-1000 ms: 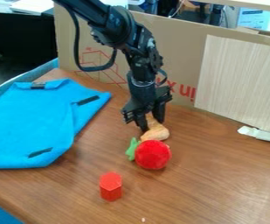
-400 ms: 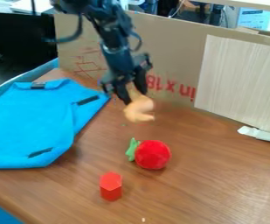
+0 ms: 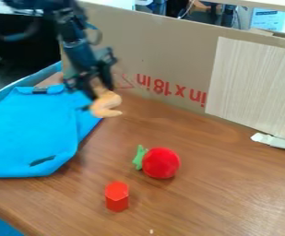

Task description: Put the figure to the top left of the fabric

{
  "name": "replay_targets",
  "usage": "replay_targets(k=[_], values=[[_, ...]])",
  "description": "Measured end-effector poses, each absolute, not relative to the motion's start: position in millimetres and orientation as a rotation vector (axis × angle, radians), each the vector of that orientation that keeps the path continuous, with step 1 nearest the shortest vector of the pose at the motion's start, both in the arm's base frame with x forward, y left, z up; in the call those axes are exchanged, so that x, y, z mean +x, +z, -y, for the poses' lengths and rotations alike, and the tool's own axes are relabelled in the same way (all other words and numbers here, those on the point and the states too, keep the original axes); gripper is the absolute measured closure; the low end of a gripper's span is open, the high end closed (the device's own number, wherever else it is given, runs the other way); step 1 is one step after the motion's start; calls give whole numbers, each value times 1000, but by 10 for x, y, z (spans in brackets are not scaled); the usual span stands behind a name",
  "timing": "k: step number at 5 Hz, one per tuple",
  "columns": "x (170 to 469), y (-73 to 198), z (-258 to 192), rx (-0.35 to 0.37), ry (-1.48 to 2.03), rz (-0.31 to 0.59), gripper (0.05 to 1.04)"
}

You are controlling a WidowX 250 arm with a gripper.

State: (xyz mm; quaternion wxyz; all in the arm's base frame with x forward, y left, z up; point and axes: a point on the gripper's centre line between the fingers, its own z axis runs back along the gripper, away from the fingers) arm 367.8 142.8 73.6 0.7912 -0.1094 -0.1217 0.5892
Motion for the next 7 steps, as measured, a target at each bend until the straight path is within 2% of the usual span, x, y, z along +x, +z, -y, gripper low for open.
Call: replay_targets(k=[1,3,5,7], values=[[3479,674,-1860,-213,1307,247,572],[3383,711,-2518,-164,1370,274,572],[3332,555,-2736,-86,1389,227,572],[3406,482,-2903,-48,1476,245,572]])
